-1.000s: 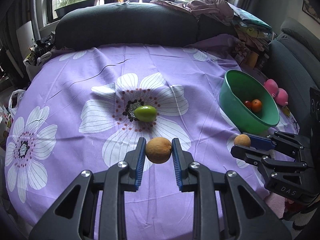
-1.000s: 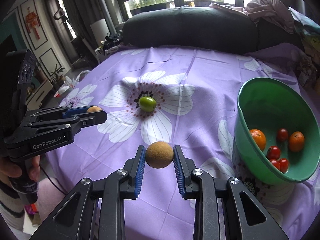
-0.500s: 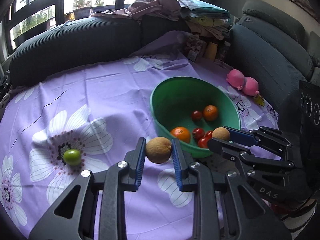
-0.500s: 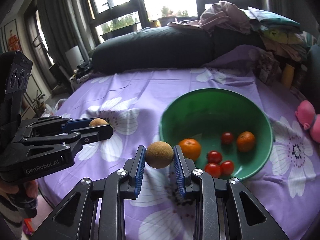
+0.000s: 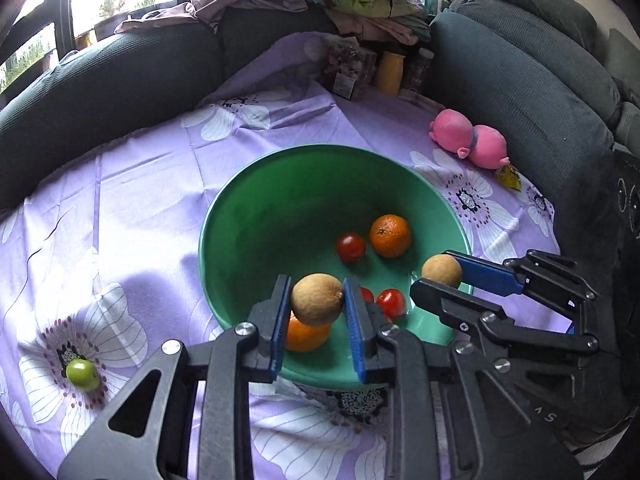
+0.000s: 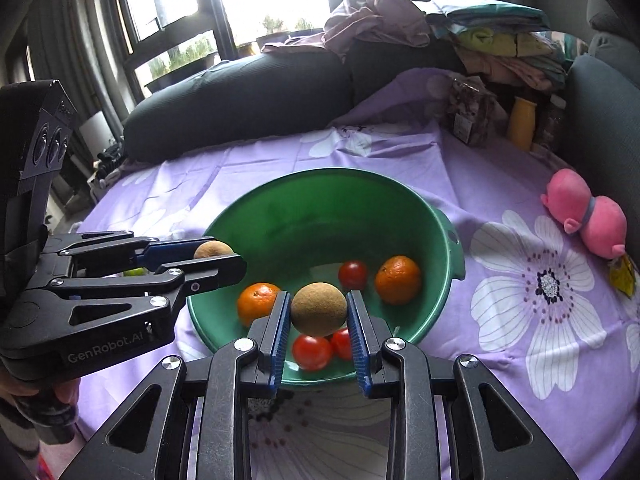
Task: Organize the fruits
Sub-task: 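Carry both brown fruits into the green bowl and open both tools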
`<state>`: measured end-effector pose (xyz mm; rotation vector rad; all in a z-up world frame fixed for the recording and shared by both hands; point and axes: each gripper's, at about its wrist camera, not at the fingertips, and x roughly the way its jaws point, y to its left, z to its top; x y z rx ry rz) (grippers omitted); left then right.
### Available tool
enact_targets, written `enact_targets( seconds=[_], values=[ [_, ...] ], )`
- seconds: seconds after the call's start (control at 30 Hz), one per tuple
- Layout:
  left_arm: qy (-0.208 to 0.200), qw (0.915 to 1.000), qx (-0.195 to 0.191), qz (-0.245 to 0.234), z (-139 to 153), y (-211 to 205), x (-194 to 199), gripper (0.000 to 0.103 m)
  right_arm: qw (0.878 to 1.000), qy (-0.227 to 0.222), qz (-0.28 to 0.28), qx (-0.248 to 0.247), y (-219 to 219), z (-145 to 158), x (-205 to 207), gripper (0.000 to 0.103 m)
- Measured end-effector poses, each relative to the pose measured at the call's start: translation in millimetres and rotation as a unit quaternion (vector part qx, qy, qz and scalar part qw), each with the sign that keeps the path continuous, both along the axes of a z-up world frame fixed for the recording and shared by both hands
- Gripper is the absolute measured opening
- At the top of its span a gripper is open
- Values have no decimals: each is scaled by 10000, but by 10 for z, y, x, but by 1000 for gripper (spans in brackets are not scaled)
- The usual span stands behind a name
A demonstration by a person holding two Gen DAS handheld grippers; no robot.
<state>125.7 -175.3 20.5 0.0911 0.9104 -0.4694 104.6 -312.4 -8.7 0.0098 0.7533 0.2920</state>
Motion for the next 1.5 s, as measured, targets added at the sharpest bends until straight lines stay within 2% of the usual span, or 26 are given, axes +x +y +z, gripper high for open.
enact_targets(
  seconds=[0.4,0.9,1.37,1.47,1.5],
  values=[
    [149,9998,132,10,-170,-38,147,26,9996,130,29,-231,47,-107,143,30],
    [193,9992,358,14,-256,-19,193,26,9983,214,17,-544,118,-143,212,30],
    [205,9991,364,69,-266,35,220,24,9977,269,5,-618,151,-156,228,30],
    [237,9991,329,116,-259,62,227,26,9977,316,-1,-604,151,-165,234,30],
    [247,9991,323,121,-254,68,229,30,9977,331,-9,-596,154,-168,234,30]
  ],
)
